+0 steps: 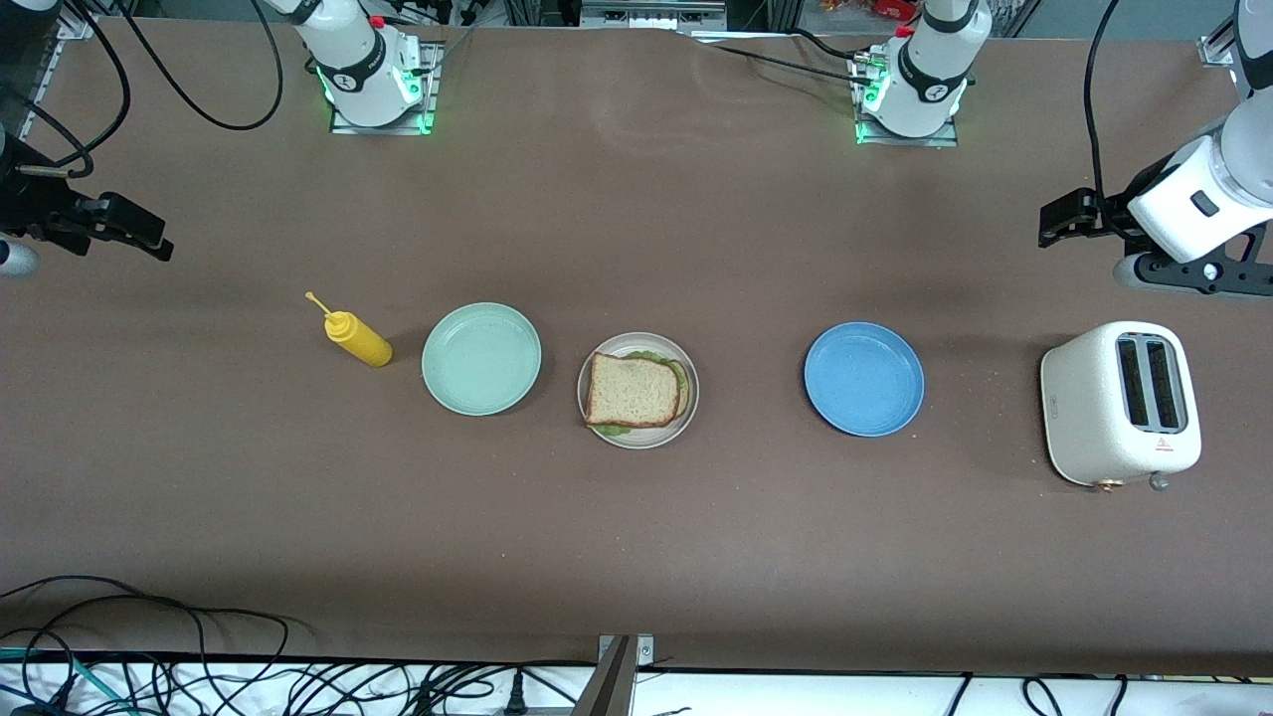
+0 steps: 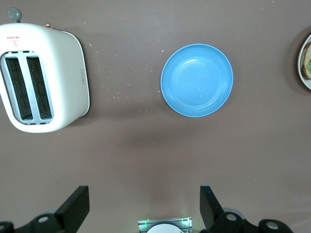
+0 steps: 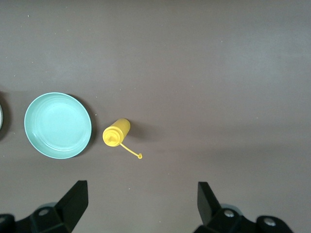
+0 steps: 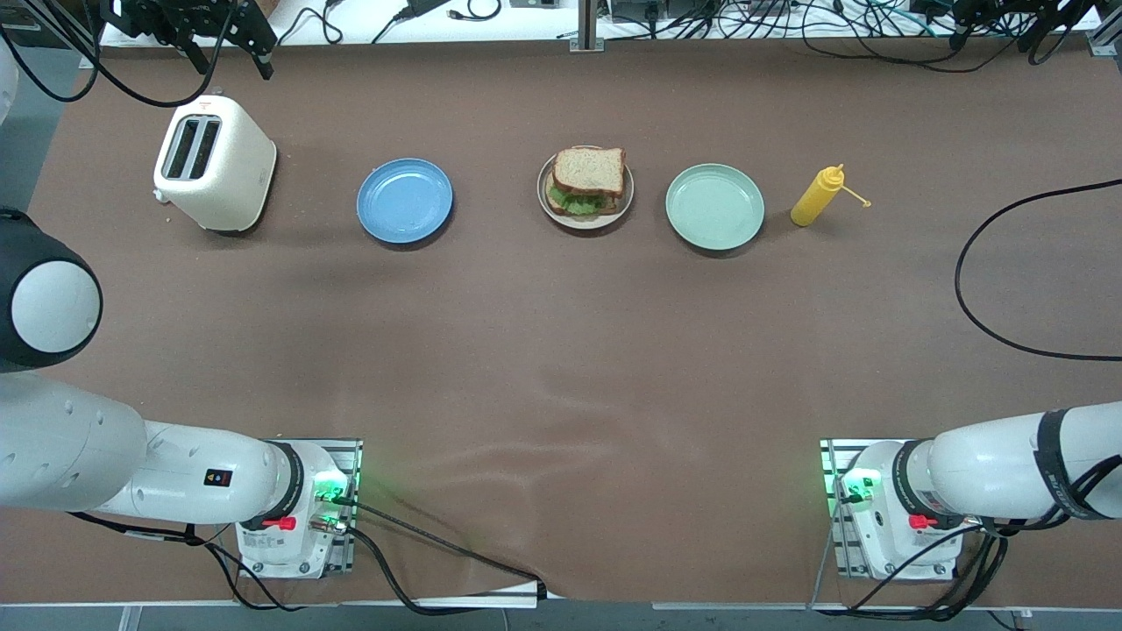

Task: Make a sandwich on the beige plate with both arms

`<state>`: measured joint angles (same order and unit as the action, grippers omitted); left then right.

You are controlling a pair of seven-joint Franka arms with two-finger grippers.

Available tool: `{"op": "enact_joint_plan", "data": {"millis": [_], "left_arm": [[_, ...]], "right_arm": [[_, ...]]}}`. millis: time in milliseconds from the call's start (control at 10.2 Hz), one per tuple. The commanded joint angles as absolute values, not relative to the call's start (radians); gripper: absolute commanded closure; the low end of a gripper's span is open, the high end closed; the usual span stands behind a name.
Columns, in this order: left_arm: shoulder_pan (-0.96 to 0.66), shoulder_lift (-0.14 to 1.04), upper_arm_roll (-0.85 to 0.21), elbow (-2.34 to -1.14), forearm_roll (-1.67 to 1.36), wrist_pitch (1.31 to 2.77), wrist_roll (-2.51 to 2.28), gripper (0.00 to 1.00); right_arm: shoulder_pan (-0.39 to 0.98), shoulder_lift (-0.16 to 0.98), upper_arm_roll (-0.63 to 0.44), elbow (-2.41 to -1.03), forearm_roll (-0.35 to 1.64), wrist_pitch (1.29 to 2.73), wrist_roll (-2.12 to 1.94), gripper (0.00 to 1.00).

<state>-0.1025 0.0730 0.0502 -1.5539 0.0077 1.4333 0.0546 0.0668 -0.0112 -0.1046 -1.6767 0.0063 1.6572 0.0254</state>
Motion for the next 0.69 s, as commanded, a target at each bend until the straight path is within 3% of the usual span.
{"op": "enact_joint_plan", "data": {"millis": [0, 589], "left_arm": [[-0.098, 0.077, 0.043, -1.543, 0.037, 1.434, 0.063, 0.00], [-0.106, 0.077, 0.043, -1.543, 0.037, 1.434, 0.063, 0.00]], "right_arm": [[0.063, -0.011, -0.100, -1.661, 0.006, 1.638, 0.009, 0.00], [0.067, -0.011, -0.095, -1.660, 0.008, 1.638, 0.011, 0.00]]}}
